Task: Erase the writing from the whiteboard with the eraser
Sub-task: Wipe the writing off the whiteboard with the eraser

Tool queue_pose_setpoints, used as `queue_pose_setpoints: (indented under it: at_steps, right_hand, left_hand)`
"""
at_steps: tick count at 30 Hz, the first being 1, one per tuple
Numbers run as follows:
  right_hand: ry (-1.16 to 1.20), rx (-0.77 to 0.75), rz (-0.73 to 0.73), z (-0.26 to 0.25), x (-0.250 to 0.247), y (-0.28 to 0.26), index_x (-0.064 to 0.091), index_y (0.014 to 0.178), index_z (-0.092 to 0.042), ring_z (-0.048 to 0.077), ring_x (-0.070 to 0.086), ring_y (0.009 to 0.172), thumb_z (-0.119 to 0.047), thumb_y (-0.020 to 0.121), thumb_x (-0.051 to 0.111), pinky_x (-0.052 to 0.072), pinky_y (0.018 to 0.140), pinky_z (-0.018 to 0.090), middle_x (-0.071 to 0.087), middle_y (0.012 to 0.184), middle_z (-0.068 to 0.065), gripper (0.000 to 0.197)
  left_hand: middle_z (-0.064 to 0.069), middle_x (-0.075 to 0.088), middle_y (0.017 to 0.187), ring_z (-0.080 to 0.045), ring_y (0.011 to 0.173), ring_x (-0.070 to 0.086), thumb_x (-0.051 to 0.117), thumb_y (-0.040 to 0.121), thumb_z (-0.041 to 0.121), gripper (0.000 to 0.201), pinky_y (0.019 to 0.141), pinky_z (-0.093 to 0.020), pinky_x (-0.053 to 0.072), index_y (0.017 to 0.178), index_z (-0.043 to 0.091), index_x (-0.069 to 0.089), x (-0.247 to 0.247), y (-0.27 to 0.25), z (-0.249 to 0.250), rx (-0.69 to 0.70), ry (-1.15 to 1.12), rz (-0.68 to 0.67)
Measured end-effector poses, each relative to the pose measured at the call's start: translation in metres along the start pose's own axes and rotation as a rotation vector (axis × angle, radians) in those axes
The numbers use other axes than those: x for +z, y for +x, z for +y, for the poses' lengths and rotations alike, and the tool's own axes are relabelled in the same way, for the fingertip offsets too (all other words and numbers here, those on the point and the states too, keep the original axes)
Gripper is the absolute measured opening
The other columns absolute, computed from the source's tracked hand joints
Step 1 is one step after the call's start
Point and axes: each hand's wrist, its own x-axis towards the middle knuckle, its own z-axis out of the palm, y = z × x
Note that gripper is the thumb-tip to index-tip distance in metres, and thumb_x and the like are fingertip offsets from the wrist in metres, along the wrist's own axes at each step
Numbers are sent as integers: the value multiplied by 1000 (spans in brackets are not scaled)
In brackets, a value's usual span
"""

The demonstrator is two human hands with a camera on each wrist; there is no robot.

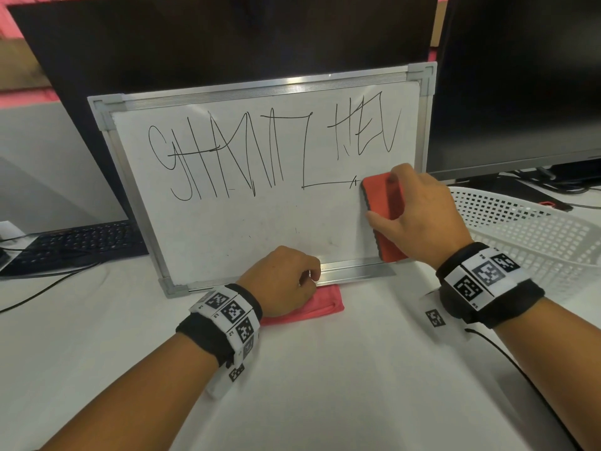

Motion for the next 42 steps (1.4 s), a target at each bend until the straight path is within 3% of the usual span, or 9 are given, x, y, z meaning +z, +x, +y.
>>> queue_pose_setpoints:
  at_steps: [4, 9, 14, 19, 24, 29, 34, 39, 42]
  right_hand:
    - [16, 14, 33, 0, -1, -2, 43, 131, -22, 24, 51, 94, -49, 84, 74, 41, 74, 34, 56, 116, 10, 63]
    - [-45, -3, -109, -2, 5, -7, 41, 118, -24, 30, 55, 85, -50, 76, 76, 48, 71, 38, 57, 101, 9, 60]
    - [11, 35, 17, -2, -1, -3, 40, 127, -20, 27, 55, 91, -50, 84, 72, 45, 72, 36, 56, 113, 10, 61]
    - [-30, -20, -90, -11, 12, -13, 40, 132, -22, 27, 55, 90, -50, 84, 72, 45, 72, 36, 55, 113, 10, 64]
    - [19, 9, 56, -17, 5, -3, 41, 134, -19, 31, 55, 97, -53, 86, 69, 51, 84, 47, 55, 116, 13, 65]
    - [-43, -57, -49, -22, 15, -12, 42, 137, -21, 26, 56, 92, -55, 85, 70, 42, 74, 33, 56, 115, 11, 68]
    - [24, -37, 66, -24, 8, -2, 44, 135, -18, 24, 52, 91, -54, 86, 70, 40, 75, 33, 55, 113, 12, 67]
    - [-20, -91, -65, -30, 18, -14, 43, 135, -22, 28, 57, 90, -56, 84, 70, 44, 74, 33, 54, 111, 8, 67]
    - [11, -77, -4, -32, 17, -9, 45, 134, -20, 27, 56, 90, -55, 85, 71, 41, 73, 32, 54, 110, 9, 66]
  left_hand:
    - [4, 67, 80, -13, 72, 60, 57, 91, 17, 18, 73, -36, 56, 99, 19, 73, 0, 0, 0, -6, -11, -1]
    - [5, 67, 79, -12, 69, 58, 57, 90, 17, 18, 72, -35, 55, 98, 20, 73, 1, 1, -2, -13, -19, 1]
    - [6, 66, 79, -10, 69, 57, 57, 89, 17, 17, 71, -32, 54, 97, 20, 73, 1, 1, -3, -13, -17, 25]
    - [10, 62, 74, -3, 65, 54, 57, 89, 17, 17, 67, -28, 50, 97, 20, 72, 1, 2, -6, -26, -5, 39]
    - [12, 60, 71, -3, 64, 54, 56, 90, 17, 18, 66, -26, 49, 98, 19, 72, 1, 3, -8, -21, 4, 39]
    - [7, 65, 77, -9, 69, 58, 58, 88, 18, 17, 69, -30, 53, 97, 21, 72, 1, 3, -9, -30, -5, 32]
    - [8, 64, 74, -4, 66, 55, 56, 89, 17, 18, 67, -28, 52, 98, 20, 72, 1, 2, -8, -31, -6, 36]
    - [7, 64, 72, -6, 64, 57, 58, 88, 17, 16, 65, -28, 51, 94, 20, 72, -1, 1, -14, -44, -14, 37]
    - [8, 65, 71, -6, 63, 57, 58, 88, 17, 16, 65, -29, 52, 94, 19, 72, -5, -5, -22, -58, 2, 30]
